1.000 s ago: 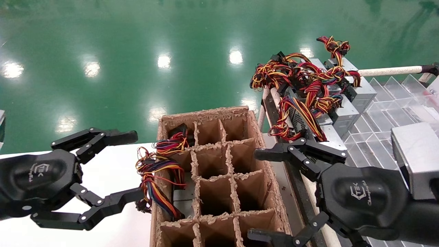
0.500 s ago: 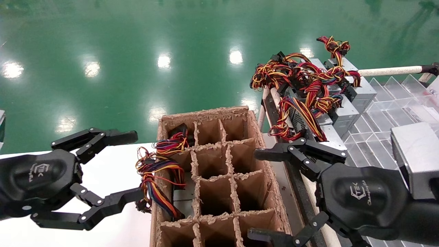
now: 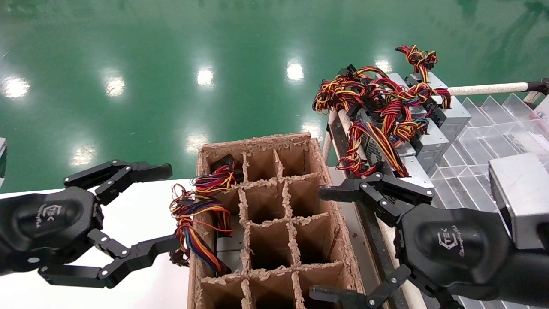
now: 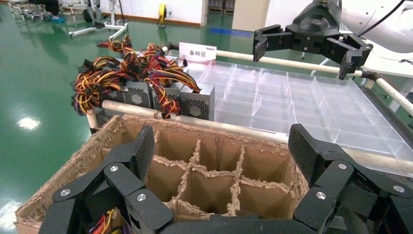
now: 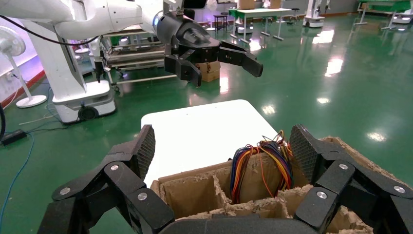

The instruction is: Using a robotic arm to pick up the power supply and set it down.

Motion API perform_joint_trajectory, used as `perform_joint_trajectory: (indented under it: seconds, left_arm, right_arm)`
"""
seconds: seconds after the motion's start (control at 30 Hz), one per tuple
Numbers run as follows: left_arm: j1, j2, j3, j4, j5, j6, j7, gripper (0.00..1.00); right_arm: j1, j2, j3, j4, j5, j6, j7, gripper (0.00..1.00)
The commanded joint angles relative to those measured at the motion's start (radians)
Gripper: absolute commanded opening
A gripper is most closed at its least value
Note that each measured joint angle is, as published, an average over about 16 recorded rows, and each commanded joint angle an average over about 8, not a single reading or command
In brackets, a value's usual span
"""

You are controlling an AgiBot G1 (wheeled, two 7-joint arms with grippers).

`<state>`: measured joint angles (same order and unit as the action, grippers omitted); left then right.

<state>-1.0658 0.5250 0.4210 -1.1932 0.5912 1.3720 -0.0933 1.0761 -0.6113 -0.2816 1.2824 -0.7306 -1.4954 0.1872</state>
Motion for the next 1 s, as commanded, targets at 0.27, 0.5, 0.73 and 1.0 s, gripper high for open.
perform_joint_trajectory:
  seconds: [0.27,0.5,0.73,1.0]
  left_arm:
    - [0.0,0.0,0.0,0.0,0.0,0.0,0.0,1.0]
    - [0.0,0.0,0.0,0.0,0.0,0.0,0.0,1.0]
    - [0.0,0.0,0.0,0.0,0.0,0.0,0.0,1.0]
    - [0.0,0.0,0.0,0.0,0.0,0.0,0.0,1.0]
  right_arm:
    - [0.0,0.0,0.0,0.0,0.0,0.0,0.0,1.0]
    - [0.0,0.0,0.0,0.0,0.0,0.0,0.0,1.0]
    - [0.0,0.0,0.0,0.0,0.0,0.0,0.0,1.0]
    - [0.0,0.0,0.0,0.0,0.0,0.0,0.0,1.0]
